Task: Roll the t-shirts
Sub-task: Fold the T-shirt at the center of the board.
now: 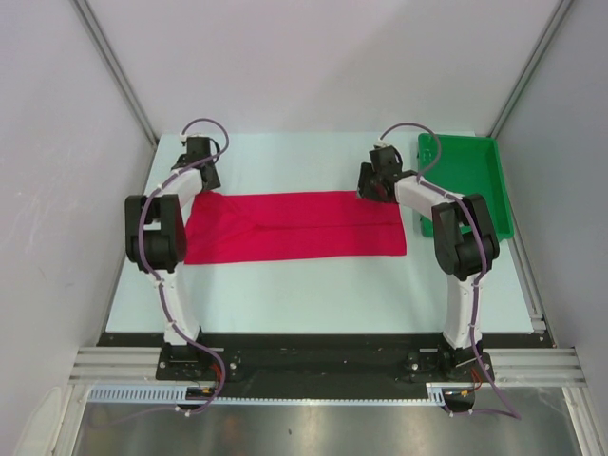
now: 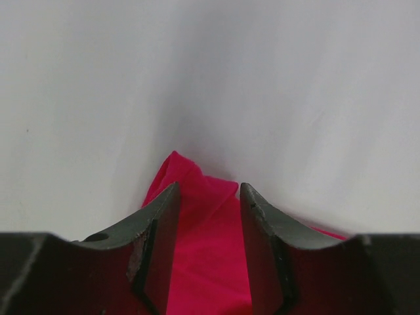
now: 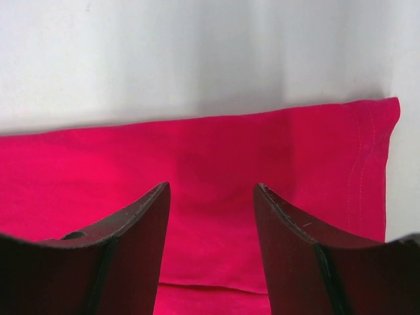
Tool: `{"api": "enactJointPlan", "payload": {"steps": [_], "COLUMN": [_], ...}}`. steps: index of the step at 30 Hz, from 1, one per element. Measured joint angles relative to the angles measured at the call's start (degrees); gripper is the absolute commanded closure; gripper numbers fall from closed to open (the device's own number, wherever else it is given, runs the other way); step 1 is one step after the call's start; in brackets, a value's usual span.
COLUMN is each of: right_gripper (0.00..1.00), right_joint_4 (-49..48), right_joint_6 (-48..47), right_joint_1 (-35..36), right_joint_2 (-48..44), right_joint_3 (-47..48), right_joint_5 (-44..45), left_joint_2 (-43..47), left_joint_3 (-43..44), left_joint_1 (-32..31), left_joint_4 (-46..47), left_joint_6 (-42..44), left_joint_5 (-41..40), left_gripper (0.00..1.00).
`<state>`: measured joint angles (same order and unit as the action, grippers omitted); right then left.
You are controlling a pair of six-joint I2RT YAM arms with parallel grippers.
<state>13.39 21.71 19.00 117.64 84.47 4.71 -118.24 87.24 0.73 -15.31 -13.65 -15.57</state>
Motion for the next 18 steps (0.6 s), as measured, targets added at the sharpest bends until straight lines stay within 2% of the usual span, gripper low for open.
{"api": "enactJointPlan", "payload": {"steps": [14,18], "right_gripper": [0.43,0.44], "right_joint_4": [0.33,0.48], "right_joint_6": [-0.81,-0.81], "right_joint_1": [-0.31,-0.57], "right_joint_2": [0.00,0.00], "right_joint_3": [-2.01,-2.51], "right_joint_5": [0.00,-0.02], "left_joint_2": [-1.46,-1.57], "left_joint_3": [1.42,2.38], "left_joint_1": [-0.09,-0.09], "left_joint_4": [-3.54,-3.78], "left_joint_6": [0.66,0.68], "left_joint_5": [-7.72,-8.74], "left_gripper": [0.55,0.63]}}
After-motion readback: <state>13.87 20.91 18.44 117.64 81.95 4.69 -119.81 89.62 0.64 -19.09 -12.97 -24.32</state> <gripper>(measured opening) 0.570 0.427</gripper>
